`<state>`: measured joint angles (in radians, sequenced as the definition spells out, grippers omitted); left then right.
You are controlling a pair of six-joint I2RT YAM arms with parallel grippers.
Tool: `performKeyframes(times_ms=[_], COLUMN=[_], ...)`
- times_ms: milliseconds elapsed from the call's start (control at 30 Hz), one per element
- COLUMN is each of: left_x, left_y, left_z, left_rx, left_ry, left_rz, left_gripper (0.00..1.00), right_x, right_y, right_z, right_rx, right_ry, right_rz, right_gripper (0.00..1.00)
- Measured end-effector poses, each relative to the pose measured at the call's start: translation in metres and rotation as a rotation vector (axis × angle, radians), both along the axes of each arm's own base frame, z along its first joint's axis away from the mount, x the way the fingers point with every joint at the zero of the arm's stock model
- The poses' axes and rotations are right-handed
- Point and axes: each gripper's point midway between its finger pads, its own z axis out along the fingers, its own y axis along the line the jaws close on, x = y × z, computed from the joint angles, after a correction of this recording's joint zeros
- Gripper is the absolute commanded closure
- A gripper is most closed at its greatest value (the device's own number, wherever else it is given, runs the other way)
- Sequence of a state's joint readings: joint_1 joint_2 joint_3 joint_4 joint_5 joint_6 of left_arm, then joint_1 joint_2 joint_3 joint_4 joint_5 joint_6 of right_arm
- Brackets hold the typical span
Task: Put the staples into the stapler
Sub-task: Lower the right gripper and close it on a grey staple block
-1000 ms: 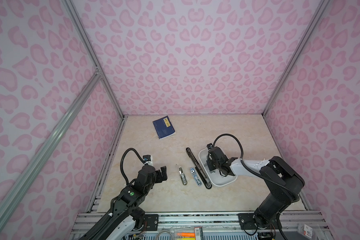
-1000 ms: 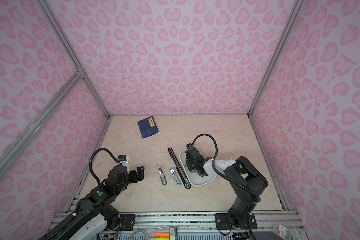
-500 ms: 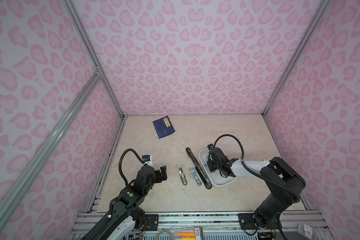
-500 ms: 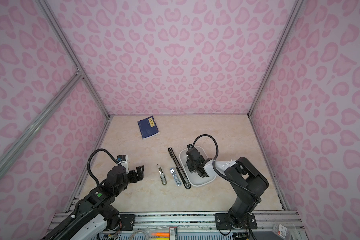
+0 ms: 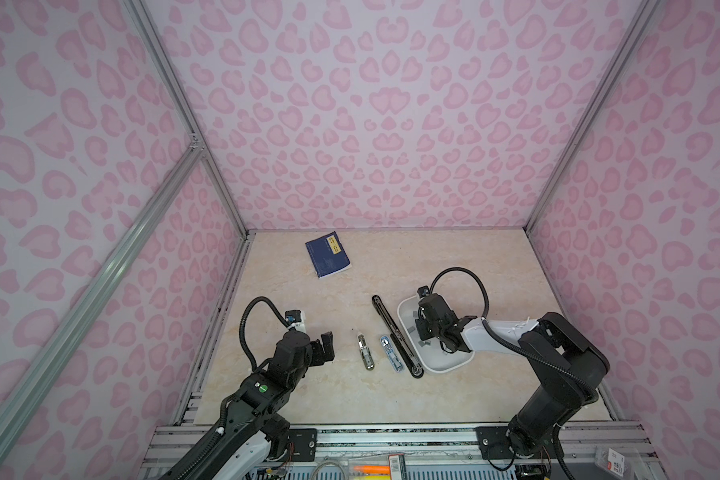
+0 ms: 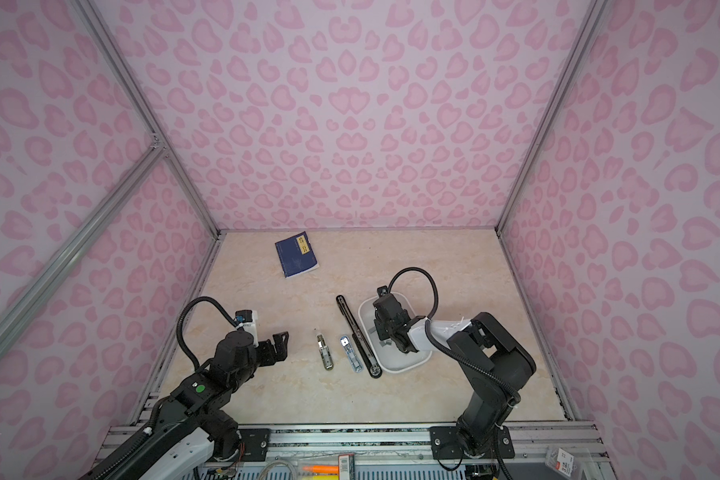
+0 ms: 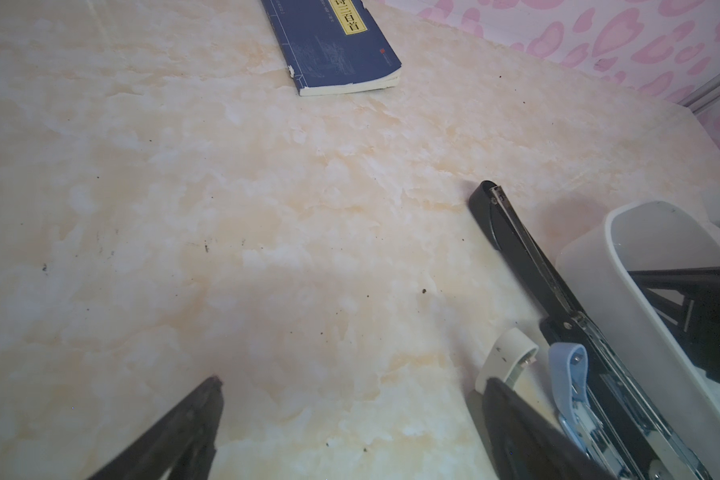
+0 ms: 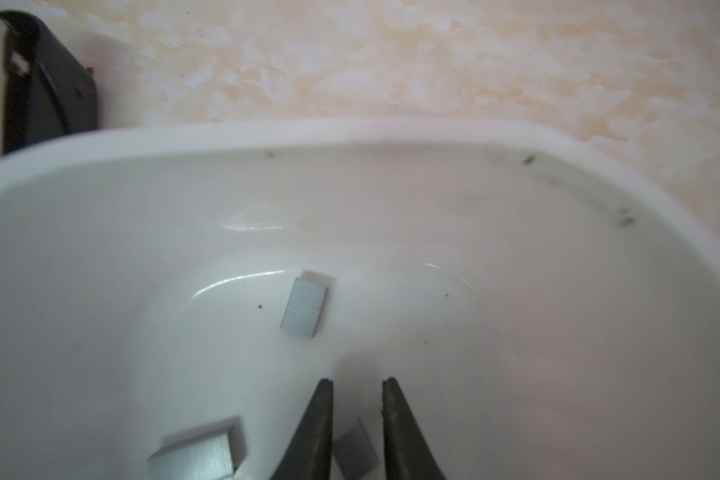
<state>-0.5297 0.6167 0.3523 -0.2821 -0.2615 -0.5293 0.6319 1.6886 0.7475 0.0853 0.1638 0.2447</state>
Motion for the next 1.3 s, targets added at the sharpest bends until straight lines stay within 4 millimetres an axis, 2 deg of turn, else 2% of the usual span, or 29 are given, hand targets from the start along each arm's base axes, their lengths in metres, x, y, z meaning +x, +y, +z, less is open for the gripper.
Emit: performKeyframes(times_ms=[200, 533, 833, 1300], left_x=[-0.0001, -0.0001, -0.0006, -0.0007], left_y=[0.0001, 0.0001, 0.0003, 0.0004], left_z=[0.0026, 0.0025, 0.0056, 0.0038], left_rx=[-0.006, -0.005, -0.014, -0.008], left_ry=[-0.01, -0.009, -0.023, -0.019], left_rz=[0.0, 0.0, 0.0, -0.002], left_gripper=[0.02, 0.02, 0.02, 0.02], right_x=[0.0007, -0.006, -0.0088, -0.008], right_y=[-0.0074, -0.0076, -0.0081, -0.0082], right_z=[-0.0006, 0.0019, -0.0001, 0.0], right_rx=[0.016, 0.039, 0.044, 0.046], right_ry=[0.006, 0.018, 0.028, 0.028], right_rz=[-0.03, -0.021, -0.023, -0.027], right_gripper=[0.79, 0.72, 0.79, 0.83])
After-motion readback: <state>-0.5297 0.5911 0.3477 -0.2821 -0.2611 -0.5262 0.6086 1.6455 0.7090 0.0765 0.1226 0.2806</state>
